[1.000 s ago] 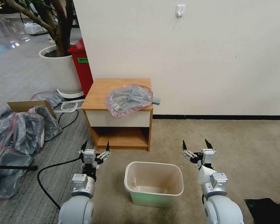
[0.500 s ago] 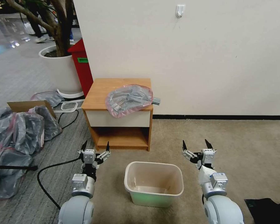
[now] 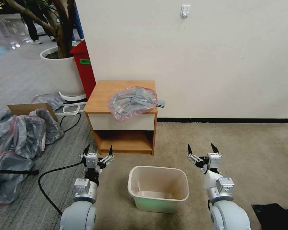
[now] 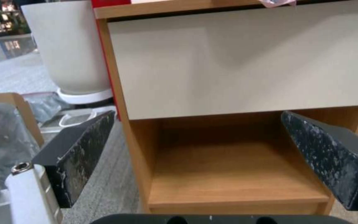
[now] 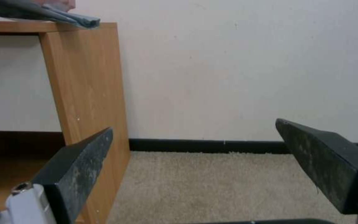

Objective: Pick up the garbage bag from the table and place it over the trash can.

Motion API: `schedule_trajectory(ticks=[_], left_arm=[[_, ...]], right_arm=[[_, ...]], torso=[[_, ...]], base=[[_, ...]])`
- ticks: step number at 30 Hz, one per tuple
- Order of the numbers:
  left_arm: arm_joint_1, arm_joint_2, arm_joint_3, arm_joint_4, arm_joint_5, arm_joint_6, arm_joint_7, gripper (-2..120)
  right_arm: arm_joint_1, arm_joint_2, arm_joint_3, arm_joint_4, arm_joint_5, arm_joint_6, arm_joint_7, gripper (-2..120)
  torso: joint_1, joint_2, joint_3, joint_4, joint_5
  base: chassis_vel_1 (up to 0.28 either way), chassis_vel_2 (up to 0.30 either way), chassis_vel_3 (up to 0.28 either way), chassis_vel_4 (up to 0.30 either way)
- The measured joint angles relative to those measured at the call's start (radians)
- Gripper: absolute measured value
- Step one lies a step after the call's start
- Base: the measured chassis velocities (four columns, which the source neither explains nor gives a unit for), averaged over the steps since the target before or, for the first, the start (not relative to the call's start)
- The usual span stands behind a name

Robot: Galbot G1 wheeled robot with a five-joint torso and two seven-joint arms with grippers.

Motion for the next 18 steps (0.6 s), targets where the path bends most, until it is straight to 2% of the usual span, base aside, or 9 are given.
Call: schedule_trajectory(ticks=[7,11,14,15,16,18], left_arm=[[0.017,0.004,-0.005,-0.025,-0.006,0.008,0.000,100],[0.084,0.020,-0.029,-0.116,-0.032,0.034,-0.010,100],[0.095,0.022,-0.028,-0.122,-0.035,0.035,-0.009,100],[0.141,0.039,-0.047,-0.185,-0.060,0.055,-0.018,100],[0.141,0.039,-0.047,-0.185,-0.060,0.055,-0.018,100],[0.187,0.054,-0.064,-0.241,-0.082,0.074,-0.028,100]], right_arm=[[-0.016,0.001,0.002,0.022,0.006,-0.001,0.003,100],[-0.092,0.008,0.014,0.122,0.033,-0.006,0.024,100],[-0.105,0.011,0.013,0.130,0.036,-0.007,0.026,100],[-0.159,0.028,0.019,0.196,0.062,-0.006,0.045,100],[-0.159,0.028,0.019,0.196,0.062,-0.006,0.045,100],[-0.212,0.044,0.026,0.259,0.089,-0.006,0.064,100]], torso=[[0.000,0.000,0.000,0.0000,-0.0001],[0.000,0.000,0.000,0.0000,0.0000],[0.000,0.000,0.000,0.0000,-0.0004],[0.000,0.000,0.000,0.0000,0.0002],[0.000,0.000,0.000,0.0000,0.0002],[0.000,0.000,0.000,0.0001,-0.0003]], base=[[0.000,0.000,0.000,0.000],[0.000,0.000,0.000,0.000],[0.000,0.000,0.000,0.000],[0.000,0.000,0.000,0.000],[0.000,0.000,0.000,0.000],[0.000,0.000,0.000,0.000]])
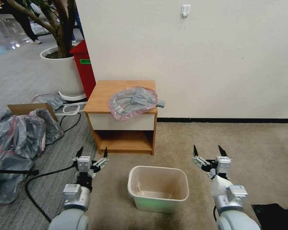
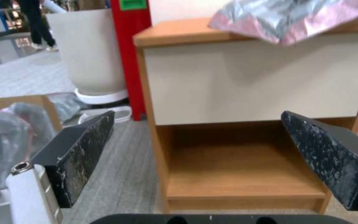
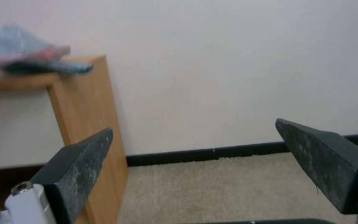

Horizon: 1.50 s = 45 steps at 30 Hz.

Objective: Pick up the garbage bag from the table and place it over the trash can.

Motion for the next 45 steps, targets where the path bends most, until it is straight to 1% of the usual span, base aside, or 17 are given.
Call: schedule_trajectory(ticks=[1,2,4,6,8,9,10,11,14,25,30,35,37,38,42,43,45], left_arm=[[0.037,0.013,-0.014,-0.047,-0.020,0.016,-0.009,100],[0.037,0.013,-0.014,-0.047,-0.020,0.016,-0.009,100],[0.083,0.029,-0.032,-0.107,-0.044,0.037,-0.019,100],[0.143,0.049,-0.054,-0.181,-0.074,0.062,-0.032,100],[0.153,0.053,-0.058,-0.193,-0.078,0.067,-0.034,100],[0.188,0.074,-0.066,-0.203,-0.080,0.082,-0.037,100],[0.202,0.082,-0.067,-0.193,-0.079,0.093,-0.037,100],[0.211,0.090,-0.068,-0.183,-0.075,0.098,-0.037,100],[0.214,0.091,-0.068,-0.175,-0.071,0.099,-0.037,100],[0.210,0.085,-0.066,-0.149,-0.056,0.074,-0.017,100],[0.205,0.088,-0.067,-0.152,-0.073,0.066,-0.017,100],[0.214,0.096,-0.071,-0.168,-0.088,0.065,-0.021,100],[0.224,0.103,-0.081,-0.183,-0.099,0.065,-0.022,100],[0.224,0.103,-0.081,-0.183,-0.099,0.065,-0.022,100],[0.234,0.111,-0.091,-0.191,-0.111,0.065,-0.027,100],[0.234,0.111,-0.091,-0.191,-0.111,0.065,-0.027,100],[0.242,0.112,-0.092,-0.194,-0.112,0.065,-0.032,100]], right_arm=[[-0.039,0.016,0.006,0.022,0.019,0.011,0.018,100],[-0.039,0.016,0.006,0.022,0.019,0.011,0.018,100],[-0.055,0.026,0.006,0.012,0.025,0.018,0.026,100],[-0.055,0.030,0.004,-0.001,0.025,0.023,0.028,100],[-0.055,0.030,0.003,-0.003,0.025,0.023,0.028,100],[-0.053,0.031,0.002,-0.007,0.024,0.025,0.028,100],[-0.052,0.030,0.002,-0.010,0.024,0.026,0.028,100],[-0.051,0.029,0.002,-0.015,0.023,0.029,0.027,100],[-0.050,0.026,0.003,-0.018,0.023,0.032,0.027,100],[-0.041,0.001,0.000,-0.020,0.029,0.039,0.023,100],[-0.007,-0.023,-0.011,-0.033,0.078,0.026,0.019,100],[0.107,-0.070,-0.031,-0.088,0.194,-0.019,0.016,100],[0.200,-0.099,-0.053,-0.144,0.305,-0.047,0.020,100],[0.200,-0.099,-0.053,-0.144,0.305,-0.047,0.020,100],[0.369,-0.113,-0.094,-0.294,0.436,-0.060,0.026,100],[0.369,-0.113,-0.094,-0.294,0.436,-0.060,0.026,100],[0.455,-0.110,-0.117,-0.356,0.513,-0.062,0.029,100]], torso=[[0.000,0.000,0.000,-0.0001,-0.0005],[0.000,0.000,0.000,-0.0001,-0.0005],[0.000,0.000,0.000,-0.0002,0.0009],[0.000,0.000,0.000,0.0001,0.0003],[0.000,0.000,0.000,0.0002,0.0004],[0.000,0.000,0.000,-0.0001,0.0013],[0.000,0.000,0.000,0.0001,0.0010],[0.000,0.000,0.000,-0.0001,-0.0006],[0.000,0.000,0.000,-0.0001,0.0005],[0.000,0.000,0.000,-0.0001,0.0003],[0.000,0.000,0.000,-0.0002,0.0002],[0.000,0.000,0.000,-0.0002,0.0003],[0.000,0.000,0.000,-0.0001,0.0004],[0.000,0.000,0.000,-0.0001,0.0004],[0.000,0.000,0.000,-0.0003,0.0004],[0.000,0.000,0.000,-0.0003,0.0004],[0.000,0.000,0.000,0.0000,0.0000]], base=[[0.000,0.000,0.000,0.000],[0.000,0.000,0.000,0.000],[0.000,0.000,0.000,0.000],[0.000,0.000,0.000,0.000],[0.000,0.000,0.000,0.000],[0.000,0.000,0.000,0.000],[0.000,0.000,0.000,0.000],[0.000,0.000,0.000,0.000],[0.000,0.000,0.000,0.000],[0.000,0.000,0.000,0.000],[0.000,0.000,0.000,0.000],[0.000,0.000,0.000,0.000],[0.000,0.000,0.000,0.000],[0.000,0.000,0.000,0.000],[0.000,0.000,0.000,0.000],[0.000,0.000,0.000,0.000],[0.000,0.000,0.000,0.000]])
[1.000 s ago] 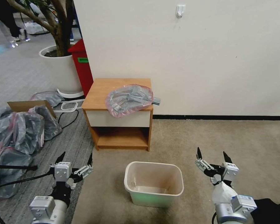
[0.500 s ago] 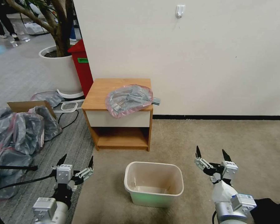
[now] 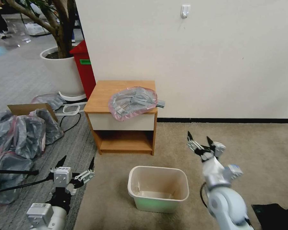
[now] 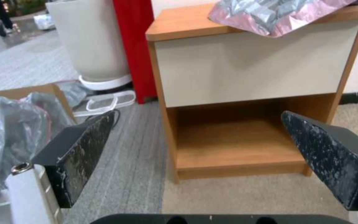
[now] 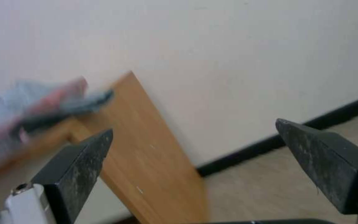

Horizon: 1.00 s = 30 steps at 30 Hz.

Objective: Pick up the garbage bag from the table and place it over the trash can.

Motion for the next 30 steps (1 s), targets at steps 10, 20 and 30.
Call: schedule_trajectory(ticks=[10,20,30], left_arm=[[0.026,-0.008,0.000,-0.007,0.004,-0.009,-0.005,100],[0.029,-0.011,0.004,-0.006,0.009,-0.022,0.007,100],[0.027,-0.009,0.006,0.003,0.011,-0.027,0.014,100]], right_arm=[[0.243,0.062,-0.048,-0.143,0.547,-0.110,0.058,100],[0.380,0.096,-0.063,-0.289,0.746,-0.154,0.076,100],[0.458,0.128,-0.068,-0.396,0.779,-0.154,0.061,86]], torso=[[0.000,0.000,0.000,-0.0002,0.0001],[0.000,0.000,0.000,-0.0001,0.0002],[0.000,0.000,0.000,-0.0002,0.0003]], base=[[0.000,0.000,0.000,0.000],[0.000,0.000,0.000,0.000],[0.000,0.000,0.000,0.000]])
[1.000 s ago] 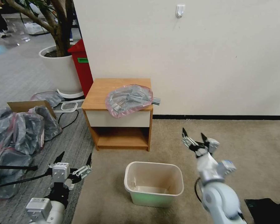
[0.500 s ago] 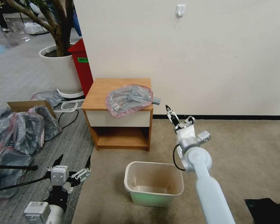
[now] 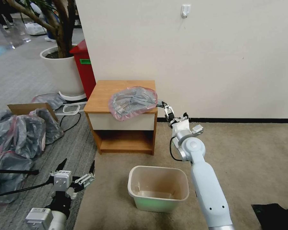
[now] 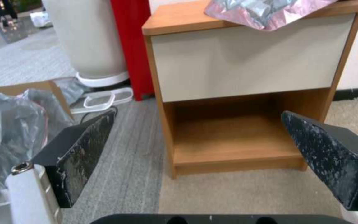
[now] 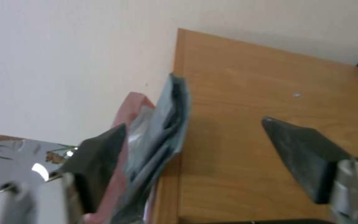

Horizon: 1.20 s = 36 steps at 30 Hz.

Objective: Pick up the garbage bag from the table and place it over the trash can.

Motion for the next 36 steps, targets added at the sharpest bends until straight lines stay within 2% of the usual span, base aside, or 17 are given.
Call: schedule_trajectory(ticks=[2,4,6,9,10,14,15,19,20,21,24,30,32,36], left_arm=[[0.000,-0.001,0.000,0.001,0.001,-0.001,0.000,100],[0.000,-0.004,0.002,0.005,0.005,-0.002,0.001,100],[0.000,-0.006,0.003,0.006,0.008,-0.002,0.001,100],[0.000,-0.009,0.007,0.008,0.020,-0.003,0.004,100],[0.000,-0.009,0.007,0.008,0.020,-0.003,0.004,100],[0.000,-0.011,0.011,0.011,0.022,-0.005,0.006,100],[0.000,-0.011,0.011,0.011,0.022,-0.005,0.006,100],[0.000,-0.014,0.013,0.012,0.026,-0.007,0.008,100],[0.000,-0.014,0.013,0.012,0.026,-0.007,0.008,100],[0.001,-0.016,0.014,0.014,0.029,-0.010,0.008,100],[0.001,-0.019,0.014,0.016,0.041,-0.019,0.009,100],[0.002,-0.021,0.015,0.018,0.049,-0.027,0.013,100],[0.003,-0.021,0.015,0.018,0.049,-0.027,0.014,100],[0.003,-0.022,0.014,0.020,0.050,-0.031,0.015,100]], right_arm=[[0.003,0.003,-0.002,-0.002,0.001,0.001,-0.004,83],[0.011,0.014,-0.007,-0.005,0.001,0.003,-0.014,71],[0.013,0.018,-0.007,-0.005,0.001,0.003,-0.015,68],[0.021,0.033,-0.005,-0.010,0.001,0.006,-0.017,52],[0.021,0.033,-0.005,-0.010,0.001,0.006,-0.017,52],[0.023,0.039,-0.003,-0.012,0.001,0.010,-0.018,32],[0.023,0.039,-0.003,-0.012,0.001,0.010,-0.018,32],[0.027,0.036,0.006,-0.012,0.009,0.012,-0.018,16],[0.027,0.036,0.006,-0.012,0.009,0.012,-0.018,16],[0.029,0.034,0.011,-0.011,0.010,0.012,-0.021,10],[0.029,0.028,0.018,-0.010,0.011,0.010,-0.032,1],[0.003,0.008,0.029,0.024,0.018,0.009,-0.034,0],[-0.017,-0.001,0.028,0.062,0.031,0.009,-0.024,0],[-0.137,-0.039,0.003,0.216,0.062,0.003,-0.005,0]], torso=[[0.000,0.000,0.000,0.0000,0.0000],[0.000,0.000,0.000,0.0001,0.0000],[0.000,0.000,0.000,0.0001,0.0000],[0.000,0.000,0.000,0.0001,0.0000],[0.000,0.000,0.000,0.0001,0.0000],[0.000,0.000,0.000,0.0001,0.0000],[0.000,0.000,0.000,0.0001,0.0000],[0.000,0.000,0.000,0.0001,0.0000],[0.000,0.000,0.000,0.0001,0.0000],[0.000,0.000,0.000,0.0001,0.0001],[0.000,0.000,0.000,0.0000,0.0000],[0.000,0.000,0.000,0.0002,0.0001],[0.000,0.000,0.000,0.0000,0.0003],[0.000,0.000,0.000,0.0001,0.0002]], base=[[0.000,0.000,0.000,0.000],[0.000,0.000,0.000,0.000],[0.000,0.000,0.000,0.000],[0.000,0.000,0.000,0.000],[0.000,0.000,0.000,0.000],[0.000,0.000,0.000,0.000],[0.000,0.000,0.000,0.000],[0.000,0.000,0.000,0.000],[0.000,0.000,0.000,0.000],[0.000,0.000,0.000,0.000],[0.000,0.000,0.000,0.000],[0.000,0.000,0.000,0.000],[0.000,0.000,0.000,0.000],[0.000,0.000,0.000,0.000]])
